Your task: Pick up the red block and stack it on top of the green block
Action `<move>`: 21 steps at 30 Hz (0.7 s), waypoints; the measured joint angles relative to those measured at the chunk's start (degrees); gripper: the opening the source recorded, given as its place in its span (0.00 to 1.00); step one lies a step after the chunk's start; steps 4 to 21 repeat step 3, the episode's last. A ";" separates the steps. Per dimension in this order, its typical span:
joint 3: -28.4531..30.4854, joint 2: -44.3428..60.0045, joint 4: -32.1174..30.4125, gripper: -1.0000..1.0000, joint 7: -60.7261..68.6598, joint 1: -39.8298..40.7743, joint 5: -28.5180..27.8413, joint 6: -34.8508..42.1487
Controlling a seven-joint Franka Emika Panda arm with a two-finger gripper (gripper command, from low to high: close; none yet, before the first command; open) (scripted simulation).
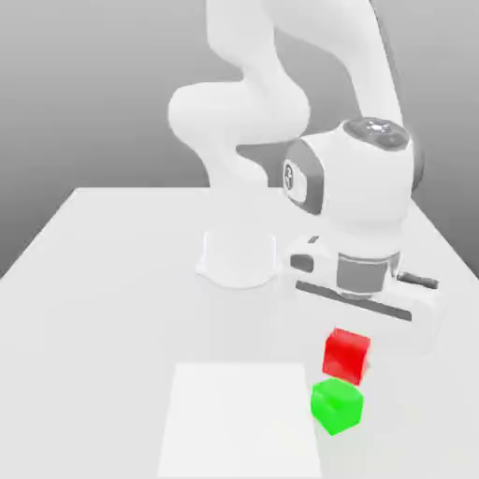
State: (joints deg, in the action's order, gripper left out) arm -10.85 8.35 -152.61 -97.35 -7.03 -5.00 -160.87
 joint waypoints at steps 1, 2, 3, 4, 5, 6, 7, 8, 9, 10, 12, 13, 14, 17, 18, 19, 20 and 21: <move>0.41 1.30 0.06 1.00 -0.57 -0.23 -0.78 -1.19; 0.41 1.30 0.06 1.00 -0.57 -0.23 -0.78 -1.19; 0.41 1.30 0.06 1.00 -0.57 -0.23 -0.78 -1.19; 0.41 1.30 0.06 1.00 -0.57 -0.23 -0.78 -1.19; 0.41 1.30 0.06 1.00 -0.57 -0.23 -0.78 -1.19; 0.41 1.30 0.06 1.00 -0.57 -0.23 -0.78 -1.19; 0.41 1.30 0.06 1.00 -0.57 -0.23 -0.78 -1.19; 0.41 1.30 0.06 1.00 -0.57 -0.23 -0.78 -1.19; 0.41 1.30 0.06 1.00 -0.57 -0.23 -0.78 -1.19; 0.41 1.30 0.06 1.00 -0.57 -0.23 -0.78 -1.19; 0.41 1.30 0.06 1.00 -0.57 -0.23 -0.78 -1.19; 0.41 1.30 0.06 1.00 -0.57 -0.23 -0.78 -1.19; 0.41 1.30 0.06 1.00 -0.57 -0.23 -0.78 -1.19; 0.41 1.30 0.06 1.00 -0.57 -0.23 -0.78 -1.19; 0.41 1.30 0.06 1.00 -0.57 -0.23 -0.78 -1.19; 0.41 1.30 0.06 1.00 -0.57 -0.23 -0.78 -1.19; 0.41 1.30 0.06 1.00 -0.57 -0.23 -0.78 -1.19; 0.41 1.30 0.06 1.00 -0.57 -0.23 -0.78 -1.19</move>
